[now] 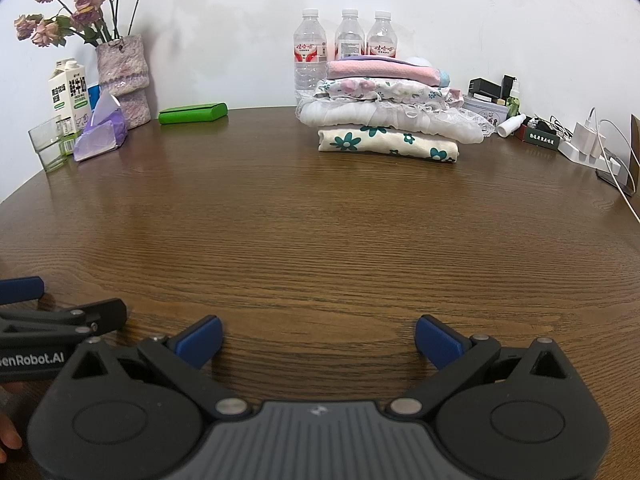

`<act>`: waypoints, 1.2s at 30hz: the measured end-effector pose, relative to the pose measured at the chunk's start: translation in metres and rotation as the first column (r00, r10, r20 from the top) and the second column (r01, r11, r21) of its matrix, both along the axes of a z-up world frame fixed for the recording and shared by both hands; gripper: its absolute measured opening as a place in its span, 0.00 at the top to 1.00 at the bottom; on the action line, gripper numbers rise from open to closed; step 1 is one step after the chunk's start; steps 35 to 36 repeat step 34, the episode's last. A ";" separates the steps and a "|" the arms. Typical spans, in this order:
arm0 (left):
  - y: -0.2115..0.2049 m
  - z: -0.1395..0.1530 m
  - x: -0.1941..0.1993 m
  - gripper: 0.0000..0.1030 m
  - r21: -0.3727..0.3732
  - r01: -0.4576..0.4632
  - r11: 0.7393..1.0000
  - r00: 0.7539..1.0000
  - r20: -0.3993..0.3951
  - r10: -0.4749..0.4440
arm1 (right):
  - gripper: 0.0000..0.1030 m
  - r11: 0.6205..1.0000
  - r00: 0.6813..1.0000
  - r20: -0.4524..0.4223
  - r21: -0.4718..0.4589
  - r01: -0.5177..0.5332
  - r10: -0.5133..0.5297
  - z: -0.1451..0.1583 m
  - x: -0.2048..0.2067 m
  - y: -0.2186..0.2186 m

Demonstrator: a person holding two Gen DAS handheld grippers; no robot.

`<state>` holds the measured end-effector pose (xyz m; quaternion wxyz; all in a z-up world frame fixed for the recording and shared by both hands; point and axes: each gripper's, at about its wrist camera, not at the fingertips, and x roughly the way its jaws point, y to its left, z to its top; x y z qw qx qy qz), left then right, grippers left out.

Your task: Fold clothes

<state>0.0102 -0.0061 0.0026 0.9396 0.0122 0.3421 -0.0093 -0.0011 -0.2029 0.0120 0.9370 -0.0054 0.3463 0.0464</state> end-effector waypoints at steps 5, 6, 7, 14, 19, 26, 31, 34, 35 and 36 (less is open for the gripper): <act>0.000 0.000 0.000 0.00 0.000 -0.001 1.000 1.000 0.000 0.001 | 0.00 1.000 1.000 0.000 0.000 0.001 -0.001 0.000 0.000 0.000; 0.000 0.000 0.000 0.00 0.000 -0.001 1.000 1.000 0.000 0.001 | 0.00 1.000 1.000 0.000 0.000 0.001 -0.001 0.000 0.000 0.000; 0.000 0.000 0.000 0.00 0.000 -0.001 1.000 1.000 0.000 0.001 | 0.00 1.000 1.000 0.000 0.000 0.001 -0.001 0.000 0.000 0.000; -0.001 0.000 0.000 0.00 0.001 -0.002 1.000 1.000 0.000 0.002 | 0.00 1.000 1.000 0.001 -0.001 0.001 -0.001 0.000 0.000 0.000; -0.001 0.000 0.000 0.00 0.001 -0.003 1.000 1.000 0.000 0.003 | 0.00 1.000 1.000 0.001 -0.001 0.001 -0.001 0.000 0.000 0.001; -0.002 0.000 0.000 0.00 0.001 -0.004 1.000 1.000 0.000 0.004 | 0.00 1.000 1.000 0.001 -0.001 0.002 -0.002 0.000 0.000 0.001; -0.002 0.000 0.000 0.00 0.001 -0.006 1.000 1.000 0.000 0.006 | 0.00 1.000 1.000 0.001 -0.001 0.003 -0.003 0.000 0.000 0.001; -0.003 0.000 -0.001 0.00 0.000 -0.007 1.000 1.000 0.001 0.007 | 0.00 1.000 1.000 0.001 -0.001 0.002 -0.002 0.000 -0.001 0.000; -0.003 0.000 -0.001 0.00 0.000 -0.007 1.000 1.000 0.001 0.007 | 0.00 1.000 1.000 0.001 -0.001 0.002 -0.002 0.000 -0.001 0.000; -0.003 0.000 -0.001 0.00 0.000 -0.007 1.000 1.000 0.001 0.007 | 0.00 1.000 1.000 0.001 -0.001 0.002 -0.002 0.000 -0.001 0.000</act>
